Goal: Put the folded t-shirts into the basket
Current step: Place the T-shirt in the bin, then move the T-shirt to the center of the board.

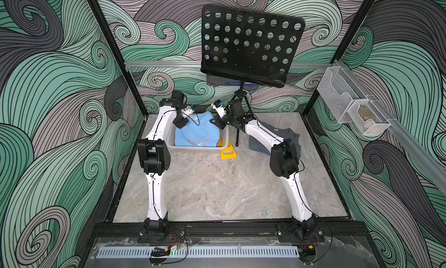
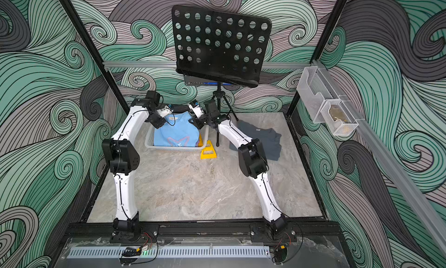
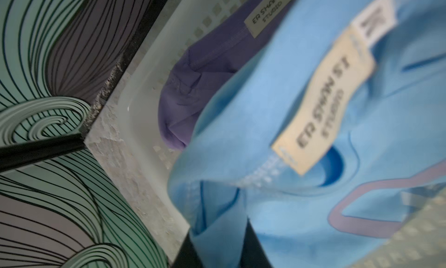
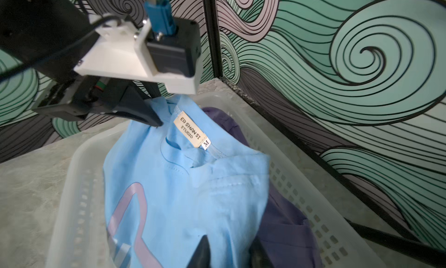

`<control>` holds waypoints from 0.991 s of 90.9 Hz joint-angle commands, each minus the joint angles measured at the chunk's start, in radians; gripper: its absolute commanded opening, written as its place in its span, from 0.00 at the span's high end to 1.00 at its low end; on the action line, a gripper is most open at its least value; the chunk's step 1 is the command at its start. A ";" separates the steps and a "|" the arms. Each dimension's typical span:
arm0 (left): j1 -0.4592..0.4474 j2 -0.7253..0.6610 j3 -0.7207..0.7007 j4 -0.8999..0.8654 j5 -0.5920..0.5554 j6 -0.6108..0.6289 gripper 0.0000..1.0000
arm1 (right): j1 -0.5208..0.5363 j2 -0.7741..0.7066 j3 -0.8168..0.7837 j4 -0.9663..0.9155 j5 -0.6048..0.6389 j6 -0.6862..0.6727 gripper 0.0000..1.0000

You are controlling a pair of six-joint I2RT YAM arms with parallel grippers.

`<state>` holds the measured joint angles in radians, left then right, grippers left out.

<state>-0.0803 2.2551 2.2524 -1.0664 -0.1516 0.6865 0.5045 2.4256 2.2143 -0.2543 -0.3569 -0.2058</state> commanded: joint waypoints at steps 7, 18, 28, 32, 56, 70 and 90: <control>0.006 0.092 0.055 0.103 -0.108 -0.040 0.44 | -0.028 0.079 0.091 0.003 0.175 -0.037 0.50; 0.000 0.091 0.094 0.070 -0.100 -0.088 0.31 | -0.042 0.016 0.090 -0.036 0.118 -0.055 0.42; -0.005 0.035 0.088 0.055 -0.063 -0.139 0.27 | -0.043 -0.104 0.012 -0.074 0.052 -0.107 0.35; -0.008 0.012 0.078 0.048 -0.035 -0.161 0.26 | -0.043 -0.170 -0.064 -0.070 0.029 -0.124 0.34; -0.032 -0.190 -0.120 0.024 0.138 -0.228 0.22 | -0.064 -0.589 -0.623 -0.039 0.033 -0.305 0.32; -0.032 -0.379 -0.358 0.126 0.206 -0.239 0.12 | -0.168 -0.772 -0.896 -0.014 0.015 -0.370 0.29; -0.031 -0.635 -0.704 0.305 0.292 -0.254 0.01 | -0.377 -0.817 -1.099 0.065 0.055 -0.413 0.07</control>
<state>-0.1081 1.7164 1.6573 -0.8787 0.0586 0.4568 0.2146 1.6020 1.1675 -0.2462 -0.3256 -0.5743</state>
